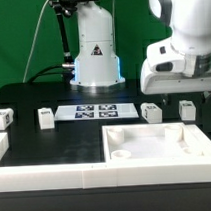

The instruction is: Assemble one leg

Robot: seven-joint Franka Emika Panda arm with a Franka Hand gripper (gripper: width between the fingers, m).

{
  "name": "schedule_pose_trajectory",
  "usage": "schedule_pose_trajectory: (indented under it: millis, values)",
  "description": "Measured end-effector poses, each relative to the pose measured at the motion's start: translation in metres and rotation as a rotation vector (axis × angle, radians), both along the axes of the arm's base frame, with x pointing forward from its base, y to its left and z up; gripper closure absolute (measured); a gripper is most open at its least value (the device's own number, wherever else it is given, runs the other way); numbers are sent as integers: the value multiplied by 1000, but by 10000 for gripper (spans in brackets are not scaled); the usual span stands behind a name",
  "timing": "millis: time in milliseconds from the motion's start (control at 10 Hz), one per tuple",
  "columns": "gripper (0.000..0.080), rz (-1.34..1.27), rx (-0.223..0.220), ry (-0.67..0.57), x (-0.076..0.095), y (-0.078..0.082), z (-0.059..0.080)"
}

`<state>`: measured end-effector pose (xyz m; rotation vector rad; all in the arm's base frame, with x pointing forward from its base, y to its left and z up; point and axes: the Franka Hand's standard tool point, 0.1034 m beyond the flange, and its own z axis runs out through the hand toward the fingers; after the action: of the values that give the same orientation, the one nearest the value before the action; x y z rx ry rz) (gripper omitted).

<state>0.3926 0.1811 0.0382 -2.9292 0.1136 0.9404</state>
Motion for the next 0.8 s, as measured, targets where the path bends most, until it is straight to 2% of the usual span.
schedule_pose_trajectory:
  millis: [500, 600, 800]
  values:
    - [150, 18, 19, 374, -12, 7, -7]
    - [150, 16, 23, 348, -8, 11, -13]
    - [150, 18, 19, 343, -17, 11, -23]
